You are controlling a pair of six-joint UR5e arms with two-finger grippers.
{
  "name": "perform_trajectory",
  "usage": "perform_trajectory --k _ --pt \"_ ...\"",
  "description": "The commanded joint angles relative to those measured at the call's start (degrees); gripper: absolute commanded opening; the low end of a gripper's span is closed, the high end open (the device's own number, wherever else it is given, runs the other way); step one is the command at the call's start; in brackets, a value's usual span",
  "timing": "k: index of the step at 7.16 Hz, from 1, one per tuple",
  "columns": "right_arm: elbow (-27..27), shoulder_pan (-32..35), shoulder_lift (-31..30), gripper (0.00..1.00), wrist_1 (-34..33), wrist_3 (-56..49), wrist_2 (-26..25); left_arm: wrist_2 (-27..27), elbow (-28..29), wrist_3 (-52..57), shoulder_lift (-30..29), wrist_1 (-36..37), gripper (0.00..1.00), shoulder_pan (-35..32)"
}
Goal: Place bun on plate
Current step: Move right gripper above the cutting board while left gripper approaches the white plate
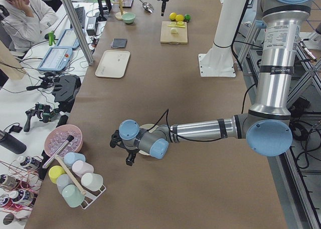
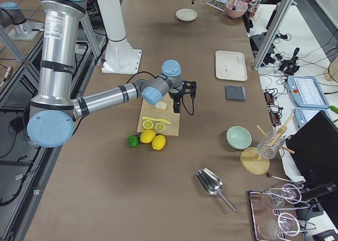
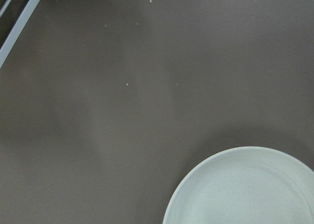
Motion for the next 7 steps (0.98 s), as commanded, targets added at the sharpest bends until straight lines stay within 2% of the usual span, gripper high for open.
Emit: perform_trajectory --k 1,2,7 --pt "0.58 -1.42 0.00 1.00 0.63 1.37 -1.31 -0.36 1.67 -1.40 0.20 -0.93 0.85 0.39" --pt "0.93 -1.42 -0.08 1.00 0.63 1.37 -1.22 -2.10 1.85 -2.37 0.20 -0.93 0.77 1.09" --pt "1.55 -1.50 -0.26 1.00 0.63 1.37 -1.31 -4.75 3.69 -2.47 0.99 -2.32 0.70 1.97"
